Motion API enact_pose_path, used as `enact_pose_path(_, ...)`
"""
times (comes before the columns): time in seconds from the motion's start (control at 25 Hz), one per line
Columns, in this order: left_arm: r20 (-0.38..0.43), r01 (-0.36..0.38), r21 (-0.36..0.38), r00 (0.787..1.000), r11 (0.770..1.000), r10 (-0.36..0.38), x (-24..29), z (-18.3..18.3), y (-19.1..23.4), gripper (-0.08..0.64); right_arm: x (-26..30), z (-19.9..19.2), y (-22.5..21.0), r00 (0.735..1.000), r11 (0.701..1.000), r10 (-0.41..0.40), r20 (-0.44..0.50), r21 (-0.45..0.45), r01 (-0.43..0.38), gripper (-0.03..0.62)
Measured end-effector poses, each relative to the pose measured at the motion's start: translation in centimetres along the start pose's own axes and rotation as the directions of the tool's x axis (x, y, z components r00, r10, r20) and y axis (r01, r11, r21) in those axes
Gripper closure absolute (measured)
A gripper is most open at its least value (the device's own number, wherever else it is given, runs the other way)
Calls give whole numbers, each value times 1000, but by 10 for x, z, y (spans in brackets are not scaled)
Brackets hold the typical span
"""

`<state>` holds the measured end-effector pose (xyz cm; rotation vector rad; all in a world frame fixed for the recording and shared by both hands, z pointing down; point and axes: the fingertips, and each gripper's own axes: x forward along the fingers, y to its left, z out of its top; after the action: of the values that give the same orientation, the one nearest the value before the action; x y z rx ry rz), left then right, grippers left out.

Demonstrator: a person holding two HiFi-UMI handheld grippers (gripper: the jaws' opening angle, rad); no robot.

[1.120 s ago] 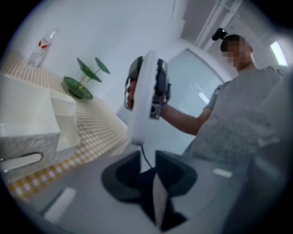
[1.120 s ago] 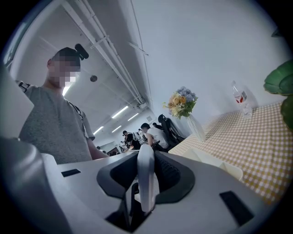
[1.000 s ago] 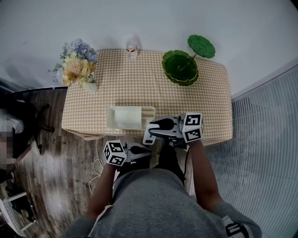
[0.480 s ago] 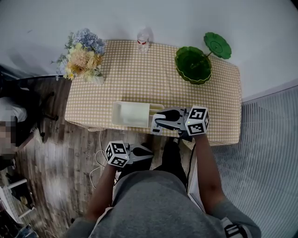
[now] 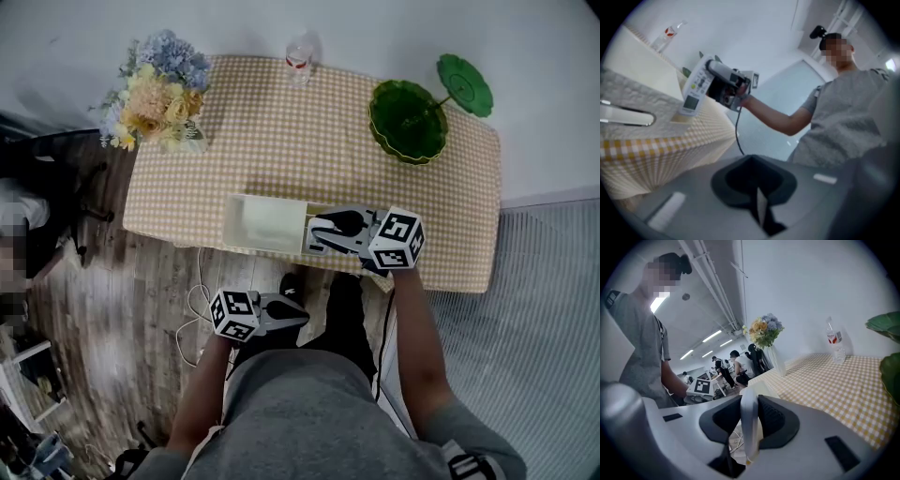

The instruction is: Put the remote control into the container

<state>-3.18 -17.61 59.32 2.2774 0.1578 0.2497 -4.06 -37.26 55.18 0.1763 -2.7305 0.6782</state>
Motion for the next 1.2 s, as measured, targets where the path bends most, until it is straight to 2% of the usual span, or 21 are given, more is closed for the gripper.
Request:
enact_pose_path(0.12, -9, -7, -10, 1000, 1000, 7, 0, -3, 3, 561, 5, -13, -3, 1000, 1000, 2, -17, 2, -2, 479)
enact_pose_path(0.56, 1, -18, -38, 1000, 999, 18, 2, -7, 7, 560, 12, -38, -4, 1000, 1000, -10, 11, 14, 10, 479)
enact_pose_path(0.76, 1, -13, -52, 1000, 999, 13, 5, -14, 7, 560, 13, -58, -1, 998, 999, -33, -46, -22, 32, 477)
enact_pose_path(1.2, -11, 3, -39, 1000, 999, -3, 8, -10, 6, 560, 15, -59, 0, 997, 997, -78, 5, 28, 77, 469)
